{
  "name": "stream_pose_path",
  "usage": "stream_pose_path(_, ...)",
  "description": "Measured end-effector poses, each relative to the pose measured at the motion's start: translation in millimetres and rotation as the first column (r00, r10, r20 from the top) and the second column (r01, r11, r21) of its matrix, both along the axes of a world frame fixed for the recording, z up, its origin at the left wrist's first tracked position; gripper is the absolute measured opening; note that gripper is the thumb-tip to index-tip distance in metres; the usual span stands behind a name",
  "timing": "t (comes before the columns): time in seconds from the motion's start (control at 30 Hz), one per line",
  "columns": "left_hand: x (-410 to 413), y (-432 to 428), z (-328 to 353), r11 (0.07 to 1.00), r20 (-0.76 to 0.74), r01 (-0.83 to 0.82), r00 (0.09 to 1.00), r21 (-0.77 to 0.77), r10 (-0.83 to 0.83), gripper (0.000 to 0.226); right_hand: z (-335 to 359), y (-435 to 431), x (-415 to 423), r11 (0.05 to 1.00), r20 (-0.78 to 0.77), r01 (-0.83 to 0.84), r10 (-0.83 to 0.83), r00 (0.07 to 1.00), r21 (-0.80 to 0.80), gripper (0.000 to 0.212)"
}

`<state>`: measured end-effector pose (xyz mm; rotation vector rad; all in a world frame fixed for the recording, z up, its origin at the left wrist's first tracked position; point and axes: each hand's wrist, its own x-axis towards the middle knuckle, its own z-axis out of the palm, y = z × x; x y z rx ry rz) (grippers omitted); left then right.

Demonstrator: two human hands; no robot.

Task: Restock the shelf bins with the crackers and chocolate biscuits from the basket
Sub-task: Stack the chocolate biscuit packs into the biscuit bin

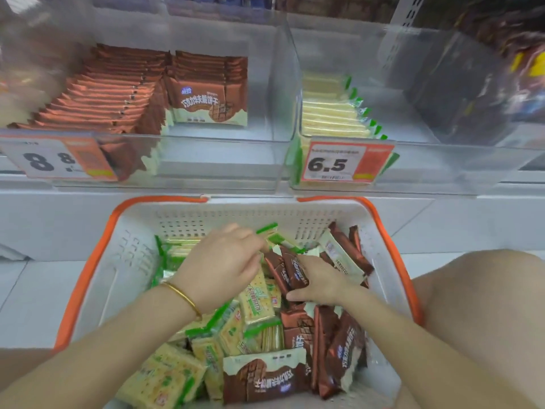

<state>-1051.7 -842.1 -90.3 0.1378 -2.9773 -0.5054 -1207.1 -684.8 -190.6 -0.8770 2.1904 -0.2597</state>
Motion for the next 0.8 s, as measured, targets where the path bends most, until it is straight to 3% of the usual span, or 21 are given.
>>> stream_pose_path(0.07, 3, -3, -3, 1.0, 0.004, -0.014, 1.0, 0.006, 0.014, 0.029, -10, -2, 5, 0.999, -0.063, -0.02, 0.023, 0.998, 0.041, 0.072)
stream_pose_path(0.2, 7, -4, -7, 0.997, 0.017, -0.051, 0.999, 0.052, 0.05, 0.019, -3, -7, 13, 0.997, -0.198, -0.063, 0.069, 0.978, 0.039, 0.023)
stream_pose_path(0.37, 3, 0, -8, 0.974, 0.13, -0.121, 0.987, 0.19, 0.097, 0.024, 47, -6, 3, 0.982, -0.31, 0.172, -0.187, 0.932, -0.074, 0.022)
stream_pose_path(0.43, -2, 3, -3, 0.943, 0.178, -0.182, 0.975, 0.278, 0.135, 0.031, 74, -2, 1, 0.94, -0.199, 0.268, -0.311, 0.929, -0.213, 0.026)
stream_pose_path(0.5, -5, 3, 1, 0.903, 0.247, -0.259, 0.952, 0.342, 0.18, 0.044, 96, 3, 4, 0.838, 0.053, 0.436, -0.444, 0.894, -0.329, 0.025)
stream_pose_path(0.6, -8, 1, 2, 0.8, 0.336, -0.395, 0.906, 0.452, 0.258, 0.063, 113, 7, 12, 0.682, 0.487, 0.668, -0.494, 0.72, -0.296, 0.02)
stream_pose_path(0.67, -7, -2, 1, 0.725, 0.31, -0.457, 0.888, 0.515, 0.34, 0.069, 116, 4, 17, 0.618, 0.628, 0.744, -0.48, 0.613, -0.254, 0.023)
stream_pose_path(0.73, -1, -4, 4, 0.798, 0.185, -0.403, 0.915, 0.447, 0.358, 0.078, 121, -1, 22, 0.553, 0.714, 0.801, -0.465, 0.524, -0.228, 0.023)
stream_pose_path(0.8, 6, -2, 10, 0.948, 0.102, -0.216, 0.975, 0.232, 0.197, 0.091, 128, -7, 31, 0.514, 0.787, 0.829, -0.408, 0.463, -0.221, 0.021)
